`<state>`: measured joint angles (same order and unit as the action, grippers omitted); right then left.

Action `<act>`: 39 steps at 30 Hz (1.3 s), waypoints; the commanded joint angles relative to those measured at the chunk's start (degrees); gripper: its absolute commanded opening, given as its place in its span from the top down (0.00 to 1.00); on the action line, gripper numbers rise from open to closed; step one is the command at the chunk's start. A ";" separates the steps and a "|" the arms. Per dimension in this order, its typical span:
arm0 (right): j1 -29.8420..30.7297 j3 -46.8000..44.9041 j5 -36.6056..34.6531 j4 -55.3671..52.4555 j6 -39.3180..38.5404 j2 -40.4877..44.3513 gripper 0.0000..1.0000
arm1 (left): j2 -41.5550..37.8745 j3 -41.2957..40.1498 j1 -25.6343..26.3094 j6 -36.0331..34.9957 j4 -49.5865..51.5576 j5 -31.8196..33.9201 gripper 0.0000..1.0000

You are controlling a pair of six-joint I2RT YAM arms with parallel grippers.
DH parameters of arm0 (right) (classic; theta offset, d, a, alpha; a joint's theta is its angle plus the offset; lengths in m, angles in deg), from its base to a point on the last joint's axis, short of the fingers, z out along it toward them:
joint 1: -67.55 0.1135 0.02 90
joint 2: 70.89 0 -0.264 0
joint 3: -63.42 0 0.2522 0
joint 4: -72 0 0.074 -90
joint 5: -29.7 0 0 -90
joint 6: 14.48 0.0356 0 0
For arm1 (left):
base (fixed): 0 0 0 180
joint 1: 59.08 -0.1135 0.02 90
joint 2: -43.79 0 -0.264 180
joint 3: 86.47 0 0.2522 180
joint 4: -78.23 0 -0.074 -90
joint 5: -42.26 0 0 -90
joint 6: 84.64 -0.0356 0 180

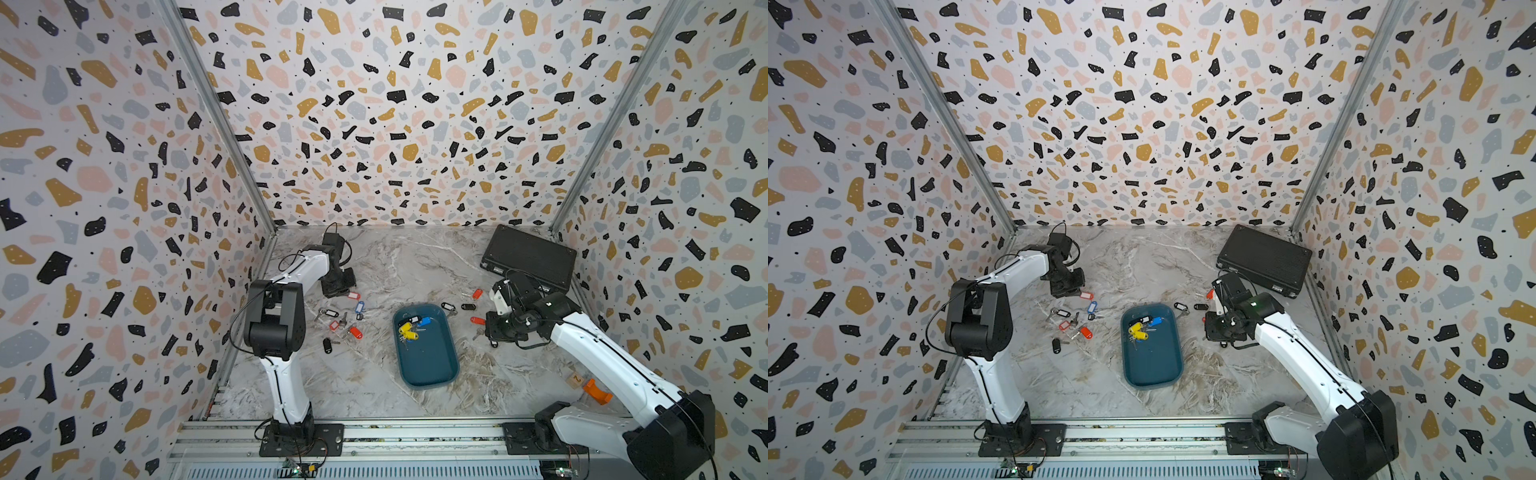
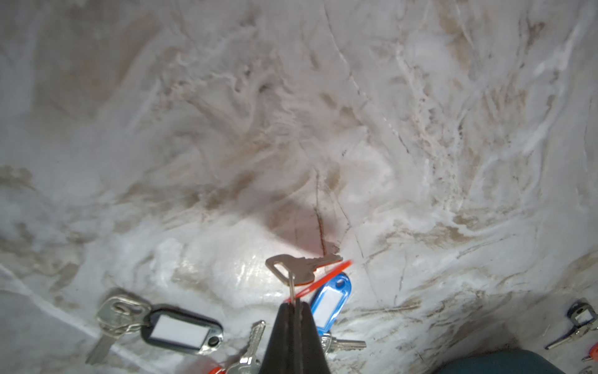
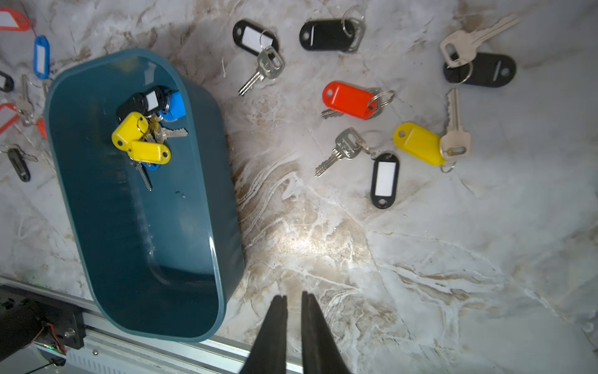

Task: Take the keys out of the storage box
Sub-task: Place the key at the center of the board, then pick up the key from the storage box.

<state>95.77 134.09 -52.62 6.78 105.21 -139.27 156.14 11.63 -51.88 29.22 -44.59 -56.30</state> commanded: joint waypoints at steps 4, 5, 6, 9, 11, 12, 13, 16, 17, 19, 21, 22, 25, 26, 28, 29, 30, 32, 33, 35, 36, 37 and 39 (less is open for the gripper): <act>5.50 4.43 -2.02 0.02 2.05 -3.56 0.75 | -3.11 -1.77 0.44 1.60 -1.31 -1.91 0.37; 6.32 4.82 -2.08 0.32 2.25 -4.28 0.73 | -4.38 -2.76 0.44 1.72 -1.60 -2.31 0.17; 7.05 5.23 -2.13 0.38 2.42 -4.86 0.71 | -5.83 -3.70 0.44 1.78 -1.66 -2.55 0.15; 8.93 6.82 -2.23 0.78 2.54 -7.18 0.65 | -11.47 -6.88 0.44 1.19 -1.93 -3.34 0.11; 10.31 8.08 -2.75 0.83 2.67 -8.99 0.62 | -15.93 -9.61 0.44 0.39 -1.88 -3.86 0.11; 11.08 8.93 -2.92 1.07 2.81 -10.04 0.60 | -18.52 -11.17 0.44 -0.08 -1.93 -4.12 0.11; 11.67 9.50 -2.91 1.43 2.86 -10.93 0.59 | -20.74 -12.58 0.44 -0.36 -2.08 -4.33 0.11; 13.29 10.66 -2.91 3.21 3.33 -14.20 0.57 | -28.59 -17.07 0.44 -1.54 -2.30 -4.88 0.11; 13.58 11.02 -2.67 4.09 3.54 -15.21 0.56 | -31.14 -18.49 0.44 -1.94 -2.36 -5.04 0.10; 13.96 11.55 -1.61 6.11 4.07 -17.79 0.54 | -35.48 -21.12 0.44 -2.54 -2.82 -5.61 0.10; 14.54 12.55 -0.88 8.02 4.75 -20.74 0.52 | -39.78 -23.92 0.44 -2.71 -4.01 -6.49 0.09; 14.89 13.13 -0.72 8.69 4.92 -22.04 0.52 | -41.34 -25.16 0.44 -2.78 -4.66 -6.83 0.09; 16.44 15.19 -0.76 10.80 5.87 -26.01 0.54 | -45.76 -29.06 0.43 -1.92 -7.07 -7.64 0.08; 16.97 15.81 -0.42 11.73 6.40 -27.33 0.57 | -46.78 -29.46 0.44 -1.76 -7.58 -7.93 0.08; 17.69 15.98 0.19 14.74 8.17 -29.19 0.68 | -47.87 -29.65 0.44 -1.84 -8.23 -8.30 0.08; 17.90 15.80 0.79 16.68 9.48 -30.02 0.73 | -48.06 -29.75 0.44 -1.86 -8.44 -8.32 0.08; 18.08 15.52 1.54 18.84 10.63 -30.91 0.78 | -48.03 -29.64 0.44 -1.86 -8.37 -8.32 0.08; 18.43 15.43 2.06 22.19 12.86 -32.08 0.87 | -47.85 -29.52 0.44 -1.87 -8.22 -8.47 0.07; 18.68 15.51 2.30 24.11 13.96 -32.72 0.93 | -47.84 -29.58 0.44 -1.82 -8.25 -8.49 0.08; 18.95 15.78 2.42 26.90 15.39 -33.51 1.00 | -47.83 -29.54 0.44 -1.79 -8.26 -8.49 0.08; 19.07 15.99 2.51 28.16 16.16 -33.89 1.00 | -47.80 -29.57 0.44 -1.77 -8.31 -8.58 0.08; 19.21 16.09 2.35 29.32 16.79 -34.25 1.00 | -47.72 -29.58 0.43 -1.79 -8.34 -8.58 0.08; 19.32 15.89 1.72 32.43 18.01 -35.21 1.00 | -47.72 -29.58 0.44 -1.74 -8.26 -8.51 0.08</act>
<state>114.75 148.18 -50.65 33.14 119.66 -174.55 108.80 -17.74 -51.58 27.89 -50.89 -64.01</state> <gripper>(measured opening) 0.035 0.924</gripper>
